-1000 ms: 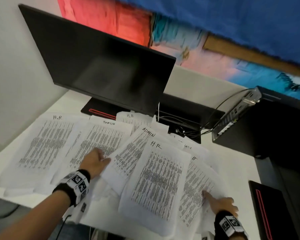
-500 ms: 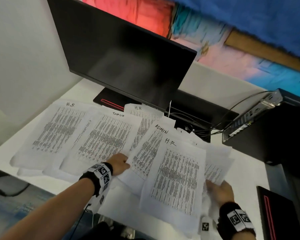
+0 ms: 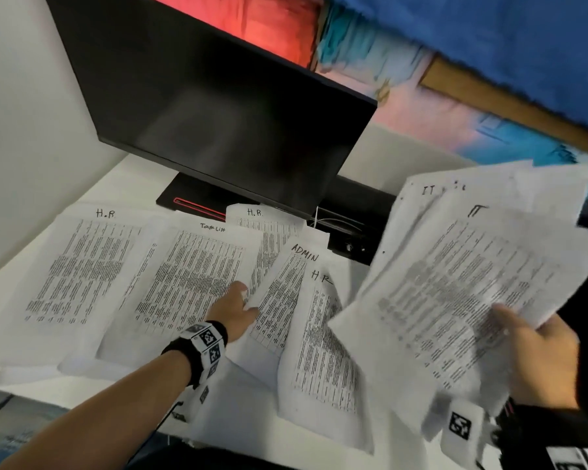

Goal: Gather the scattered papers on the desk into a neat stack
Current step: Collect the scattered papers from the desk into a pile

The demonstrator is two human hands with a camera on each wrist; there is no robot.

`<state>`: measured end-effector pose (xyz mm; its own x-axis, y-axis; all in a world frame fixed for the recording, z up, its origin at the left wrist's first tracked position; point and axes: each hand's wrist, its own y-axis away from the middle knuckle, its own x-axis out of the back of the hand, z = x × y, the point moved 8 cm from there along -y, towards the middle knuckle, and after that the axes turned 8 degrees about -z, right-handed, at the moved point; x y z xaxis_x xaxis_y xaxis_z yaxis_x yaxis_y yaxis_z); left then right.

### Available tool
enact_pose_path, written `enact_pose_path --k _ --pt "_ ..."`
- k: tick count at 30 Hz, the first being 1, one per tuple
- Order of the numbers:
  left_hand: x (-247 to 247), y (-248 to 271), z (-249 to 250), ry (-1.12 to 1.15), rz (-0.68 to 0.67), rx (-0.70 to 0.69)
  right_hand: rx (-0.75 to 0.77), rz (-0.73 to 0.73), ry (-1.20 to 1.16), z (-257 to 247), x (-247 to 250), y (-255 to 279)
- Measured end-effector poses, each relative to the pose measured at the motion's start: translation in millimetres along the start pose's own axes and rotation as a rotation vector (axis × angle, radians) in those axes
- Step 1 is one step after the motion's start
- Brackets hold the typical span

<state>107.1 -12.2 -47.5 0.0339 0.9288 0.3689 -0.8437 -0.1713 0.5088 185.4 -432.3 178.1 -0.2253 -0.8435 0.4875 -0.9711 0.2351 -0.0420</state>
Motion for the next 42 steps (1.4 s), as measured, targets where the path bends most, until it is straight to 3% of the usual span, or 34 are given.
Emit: enact_pose_path --k 7,10,14,19,22,25,29,32,35,39,42 --pt "-11.7 -8.9 7.0 -0.082 -0.071 0.017 -0.548 -0.278 -0.115 136.0 -91.3 39.2" --pt "-20.6 -11.6 14.6 -0.186 -0.086 0.046 -0.704 -0.374 -0.170 162.3 -123.2 52.7" --pt "-33.8 -19.8 22.0 -0.226 -0.054 0.120 -0.602 -0.423 -0.093 157.2 -130.0 27.7" --pt "-41.5 -30.3 21.3 -0.201 -0.023 0.175 -0.302 -0.342 -0.088 79.2 -82.1 -9.7" --pt "-36.8 -32.0 27.5 -0.197 0.003 0.114 -0.203 -0.275 -0.326 28.3 -51.7 -17.0" --pt "-25.9 -28.8 38.6 -0.213 0.044 0.025 -0.171 -0.255 -0.478 20.1 -47.7 -16.5" --pt "-7.6 -21.4 45.3 -0.314 0.124 -0.040 -0.271 -0.321 -0.324 61.0 -89.7 1.3" --pt "0.5 -24.5 44.6 -0.256 0.154 -0.092 -0.377 -0.422 -0.199 92.9 -132.7 16.2" --pt "-11.6 -27.2 35.3 -0.199 0.072 -0.021 -0.559 -0.460 -0.096 141.4 -158.4 27.6" --pt "-36.7 -24.5 33.3 -0.198 -0.013 -0.035 -0.604 -0.558 -0.149 167.0 -186.6 16.7" --pt "-48.6 -25.0 16.7 -0.117 -0.082 0.066 -0.709 -0.749 -0.134 177.3 -204.1 21.0"
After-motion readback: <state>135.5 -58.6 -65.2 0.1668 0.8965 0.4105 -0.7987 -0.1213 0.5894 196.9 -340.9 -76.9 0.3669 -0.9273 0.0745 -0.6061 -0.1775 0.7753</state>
